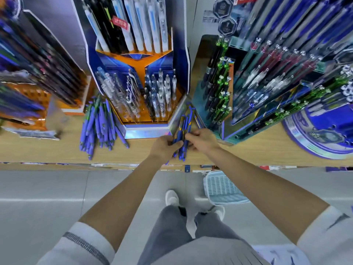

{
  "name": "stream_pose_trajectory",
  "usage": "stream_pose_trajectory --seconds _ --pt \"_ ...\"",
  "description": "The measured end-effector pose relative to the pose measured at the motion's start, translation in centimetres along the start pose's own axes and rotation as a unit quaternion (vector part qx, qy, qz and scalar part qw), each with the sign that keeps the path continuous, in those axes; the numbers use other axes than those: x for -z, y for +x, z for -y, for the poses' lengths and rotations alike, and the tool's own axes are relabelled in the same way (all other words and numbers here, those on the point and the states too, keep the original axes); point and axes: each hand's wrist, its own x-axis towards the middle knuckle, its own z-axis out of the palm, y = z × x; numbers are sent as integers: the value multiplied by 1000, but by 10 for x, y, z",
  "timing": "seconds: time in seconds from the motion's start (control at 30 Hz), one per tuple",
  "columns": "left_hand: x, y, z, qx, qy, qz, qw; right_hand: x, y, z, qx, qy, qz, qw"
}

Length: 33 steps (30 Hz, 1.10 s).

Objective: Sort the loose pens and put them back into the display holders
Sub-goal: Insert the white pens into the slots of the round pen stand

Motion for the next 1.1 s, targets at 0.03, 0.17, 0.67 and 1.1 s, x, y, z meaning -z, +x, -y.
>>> stream_pose_trajectory --seconds 0.03,0.17,0.67,1.1 --pt "0 1 0 6 -1 0 1000 1 -1 0 1 1 -2 1000" --pt "-1 0 -3 31 -56 9 998 -1 -1 2 11 -3 -16 1000" --pt "8 -3 10 -15 -98 -27 995 4 0 -9 69 -39 16 997" --pt "-44 -61 -9 -159 -58 0 986 57 -66 -50 155 173 124 965"
